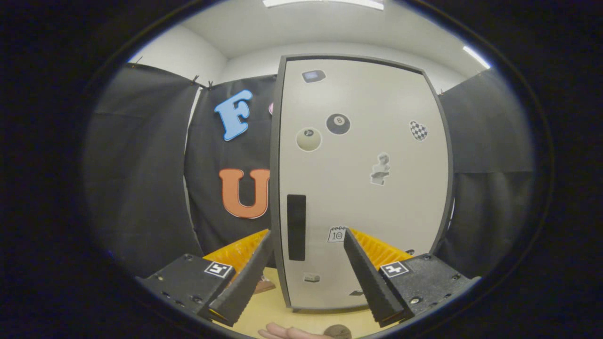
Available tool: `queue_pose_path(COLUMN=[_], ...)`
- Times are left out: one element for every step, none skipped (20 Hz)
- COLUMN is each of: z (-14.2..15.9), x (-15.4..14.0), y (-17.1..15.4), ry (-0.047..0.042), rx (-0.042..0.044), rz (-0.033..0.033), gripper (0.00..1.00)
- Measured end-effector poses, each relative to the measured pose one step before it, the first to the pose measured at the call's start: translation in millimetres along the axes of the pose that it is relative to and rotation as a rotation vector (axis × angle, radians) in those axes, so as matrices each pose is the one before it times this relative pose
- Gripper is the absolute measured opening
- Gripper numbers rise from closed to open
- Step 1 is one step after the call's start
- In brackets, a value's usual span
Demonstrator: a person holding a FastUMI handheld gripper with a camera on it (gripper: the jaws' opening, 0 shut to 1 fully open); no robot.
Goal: Open the shoe cabinet door, grab the shoes and put them into the shoe cabinet, then close the shoe cabinet door.
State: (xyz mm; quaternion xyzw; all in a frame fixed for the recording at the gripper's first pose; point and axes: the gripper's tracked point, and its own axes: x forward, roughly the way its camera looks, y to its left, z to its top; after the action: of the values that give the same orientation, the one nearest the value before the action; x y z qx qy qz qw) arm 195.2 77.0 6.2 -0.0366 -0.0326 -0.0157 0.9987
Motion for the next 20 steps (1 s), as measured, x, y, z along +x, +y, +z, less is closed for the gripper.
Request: queue_pose_path(z=[-4.23,-4.75,-3.53,-3.38,-1.34,-3.07,0.17,4.97,3.5,-2.26,-0.85,0.57,-0.81,-1.46,1.3,-1.06,0.22,-1.29,1.34,-1.86], x=[12.95,13.62,11.85,9.92,8.84,6.82,5.74,6.14,4.27,4.27,2.39,0.08,3.76,-0.06,0.13,0.92,-0.28,0.86,-2.95,2.33], y=[1.89,-1.61,-2.14,3.3,1.62,-0.15,0.11,-0.31,4.38,4.98,2.45,-0.02,5.05,1.72,-0.49,-0.81,0.56,-2.66,-0.22,-0.51], ry=[0.0187,0.01994,0.01996,0.01193,0.01046,0.01955,0.01248,-0.00548,0.00348,0.02326,0.01804,0.00436,-0.0052,0.00527,-0.01045,-0.00594,-0.00026,-0.00581,0.00023,-0.00002], rx=[-0.00654,-0.0046,0.00322,0.00466,0.00483,0.00074,0.00551,0.02009,0.03269,0.0274,0.02235,0.02239,0.01716,-0.00198,-0.00226,-0.00088,0.00111,-0.01051,-0.01627,-0.01726], rz=[-0.00275,-0.01212,-0.01325,0.01312,0.00902,0.00752,0.00876,0.00223,0.02052,0.02088,0.00726,-0.00489,0.01446,-0.0061,-0.00979,-0.0031,-0.00189,-0.01594,-0.00481,-0.00415], gripper=[0.99,0.99,0.99,0.99,0.98,0.97,0.95,0.93,0.88,0.83,0.74,0.66,0.58,0.51,0.44,0.43,0.42,0.43,0.41,0.38])
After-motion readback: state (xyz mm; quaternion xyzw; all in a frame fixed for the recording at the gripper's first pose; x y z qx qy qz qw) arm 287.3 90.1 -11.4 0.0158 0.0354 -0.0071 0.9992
